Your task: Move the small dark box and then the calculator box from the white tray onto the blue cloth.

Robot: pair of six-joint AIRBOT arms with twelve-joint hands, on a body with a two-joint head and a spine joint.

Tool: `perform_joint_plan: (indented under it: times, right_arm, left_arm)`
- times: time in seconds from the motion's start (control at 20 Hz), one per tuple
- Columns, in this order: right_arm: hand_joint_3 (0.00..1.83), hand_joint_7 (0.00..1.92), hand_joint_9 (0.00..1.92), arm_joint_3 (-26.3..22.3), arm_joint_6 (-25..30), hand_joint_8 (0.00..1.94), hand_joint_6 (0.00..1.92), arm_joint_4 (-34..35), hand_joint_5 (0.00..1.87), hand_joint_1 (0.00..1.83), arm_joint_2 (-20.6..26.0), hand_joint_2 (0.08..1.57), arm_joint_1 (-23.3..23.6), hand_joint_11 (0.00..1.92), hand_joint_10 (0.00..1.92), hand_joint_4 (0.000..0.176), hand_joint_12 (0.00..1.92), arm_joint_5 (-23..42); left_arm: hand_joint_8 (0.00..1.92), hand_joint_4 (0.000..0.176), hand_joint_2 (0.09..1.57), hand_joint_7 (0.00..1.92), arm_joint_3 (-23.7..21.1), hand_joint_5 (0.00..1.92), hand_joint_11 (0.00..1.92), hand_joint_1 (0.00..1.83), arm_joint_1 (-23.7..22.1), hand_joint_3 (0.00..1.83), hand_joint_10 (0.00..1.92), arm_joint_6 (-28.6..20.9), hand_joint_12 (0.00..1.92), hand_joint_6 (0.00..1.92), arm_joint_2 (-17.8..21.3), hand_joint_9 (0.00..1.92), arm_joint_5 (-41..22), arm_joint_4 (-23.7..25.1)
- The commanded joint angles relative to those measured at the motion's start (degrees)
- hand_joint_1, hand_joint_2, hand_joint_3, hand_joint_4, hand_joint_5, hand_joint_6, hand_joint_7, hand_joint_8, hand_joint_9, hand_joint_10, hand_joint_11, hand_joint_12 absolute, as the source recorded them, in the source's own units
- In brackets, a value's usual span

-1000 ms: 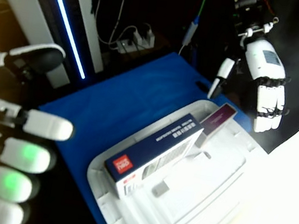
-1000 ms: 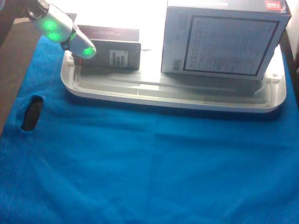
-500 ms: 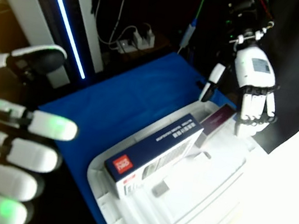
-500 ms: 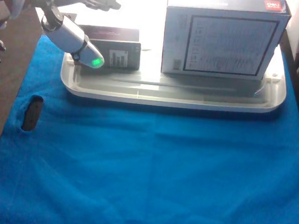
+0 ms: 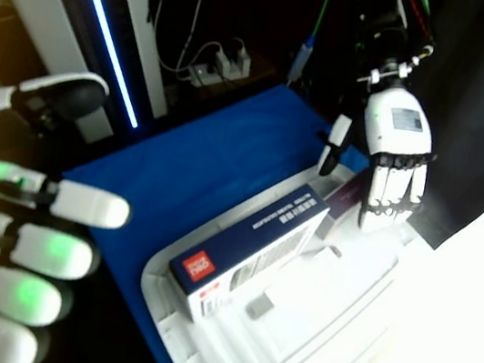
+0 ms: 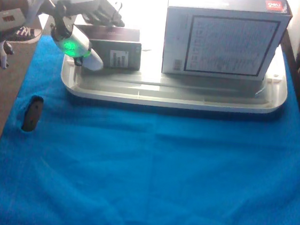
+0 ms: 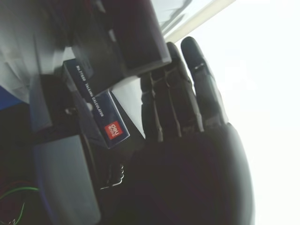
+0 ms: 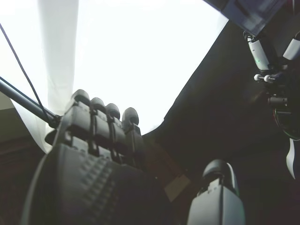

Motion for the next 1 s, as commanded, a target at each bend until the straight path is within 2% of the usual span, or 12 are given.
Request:
perform_joint_plan:
  times: [0.0, 0.05, 0.1, 0.15, 0.2, 0.4, 0.45, 0.5, 0.6, 0.75, 0.85, 0.95]
  right_arm:
    - [0.00, 0.05, 0.02, 0.37, 0.43, 0.00, 0.00, 1.60, 0.16, 0.20, 0.16, 0.82, 0.83, 0.03, 0.00, 0.000, 0.01, 6.68]
    - [0.00, 0.05, 0.02, 0.36, 0.43, 0.00, 0.00, 1.60, 0.17, 0.20, 0.16, 0.83, 0.83, 0.03, 0.00, 0.000, 0.01, 6.75]
    - [0.00, 0.07, 0.03, 0.36, 0.43, 0.01, 0.01, 1.60, 0.18, 0.19, 0.16, 0.84, 0.83, 0.03, 0.01, 0.000, 0.01, 6.81]
    - [0.00, 0.07, 0.03, 0.36, 0.43, 0.01, 0.01, 1.60, 0.18, 0.19, 0.16, 0.84, 0.83, 0.03, 0.01, 0.000, 0.01, 6.84]
    - [0.00, 0.08, 0.04, 0.36, 0.43, 0.01, 0.01, 1.60, 0.20, 0.21, 0.16, 0.84, 0.83, 0.02, 0.01, 0.000, 0.01, 6.85]
    - [0.00, 0.08, 0.04, 0.36, 0.43, 0.01, 0.01, 1.60, 0.20, 0.24, 0.16, 0.83, 0.83, 0.03, 0.00, 0.000, 0.01, 6.89]
    - [0.00, 0.08, 0.04, 0.36, 0.43, 0.00, 0.01, 1.60, 0.20, 0.22, 0.16, 0.84, 0.83, 0.03, 0.00, 0.000, 0.01, 6.90]
    - [0.00, 0.08, 0.03, 0.36, 0.43, 0.00, 0.00, 1.60, 0.20, 0.23, 0.16, 0.83, 0.83, 0.01, 0.00, 0.000, 0.00, 6.90]
    - [0.00, 0.07, 0.02, 0.34, 0.44, 0.00, 0.00, 1.60, 0.19, 0.21, 0.16, 0.83, 0.83, 0.00, 0.00, 0.000, 0.00, 6.92]
    - [0.01, 0.08, 0.03, 0.32, 0.47, 0.00, 0.01, 1.60, 0.20, 0.21, 0.16, 0.85, 0.83, 0.00, 0.00, 0.000, 0.00, 6.92]
    - [0.01, 0.08, 0.03, 0.33, 0.52, 0.00, 0.01, 1.61, 0.21, 0.20, 0.16, 0.85, 0.83, 0.01, 0.00, 0.000, 0.00, 6.92]
    - [0.00, 0.08, 0.02, 0.34, 0.54, 0.00, 0.01, 1.61, 0.23, 0.19, 0.16, 0.83, 0.83, 0.00, 0.00, 0.000, 0.00, 6.92]
  left_arm:
    - [0.92, 0.000, 1.09, 0.98, 0.56, 0.90, 0.63, 1.25, 0.02, 0.00, 0.26, -0.25, 1.29, 0.64, -0.37, 1.05, -3.35, -0.51]
    - [1.29, 0.000, 1.14, 0.94, 1.02, 0.93, 0.79, 1.26, 0.10, 0.00, 1.08, -0.25, 1.63, 0.80, -0.72, 0.97, -3.07, -0.54]
    - [1.32, 0.000, 1.14, 0.94, 1.27, 0.95, 0.86, 1.26, 0.12, 0.00, 1.23, -0.25, 1.63, 0.79, -0.80, 0.95, -3.02, -0.66]
    - [1.32, 0.000, 1.14, 0.94, 1.27, 0.95, 0.86, 1.26, 0.13, 0.00, 1.23, -0.25, 1.63, 0.79, -0.81, 0.95, -3.03, -0.69]
    - [1.07, 0.000, 1.11, 1.04, 1.27, 0.97, 0.89, 1.25, 0.13, 0.00, 0.92, -0.25, 1.34, 0.86, -0.81, 1.01, -3.11, -0.72]
    - [1.06, 0.000, 1.08, 1.07, 1.44, 1.07, 0.90, 1.27, 0.14, 0.00, 0.96, -0.25, 1.38, 0.66, -0.91, 1.04, -3.74, -1.20]
    - [1.11, 0.000, 1.08, 1.06, 1.51, 1.09, 0.87, 1.28, 0.13, 0.00, 1.02, -0.25, 1.47, 0.59, -0.91, 1.02, -4.38, -1.84]
    - [1.22, 0.000, 1.10, 1.00, 1.61, 1.08, 0.88, 1.27, 0.12, 0.00, 1.28, -0.25, 1.66, 0.57, -0.74, 0.99, -5.19, -2.79]
    - [1.13, 0.000, 1.09, 1.02, 0.73, 1.06, 0.78, 1.27, -0.02, 0.00, 1.03, -0.26, 1.45, 0.66, 0.80, 0.93, -7.70, -5.05]
    - [0.99, 0.000, 1.08, 1.06, -3.23, 1.04, 0.73, 1.25, -2.62, 0.00, 0.61, -0.26, 1.24, 0.74, 4.61, 1.02, -7.33, -1.14]
    - [1.00, 0.000, 1.07, 1.08, -7.43, 1.07, 0.69, 1.26, -3.68, 0.00, 0.66, -0.26, 1.34, 0.65, 8.07, 1.04, -8.46, 1.88]
    - [0.94, 0.000, 1.07, 1.13, -11.84, 1.03, 0.87, 1.28, -4.33, 0.00, 0.74, -0.27, 1.24, 0.70, 11.64, 1.12, -10.36, 4.61]
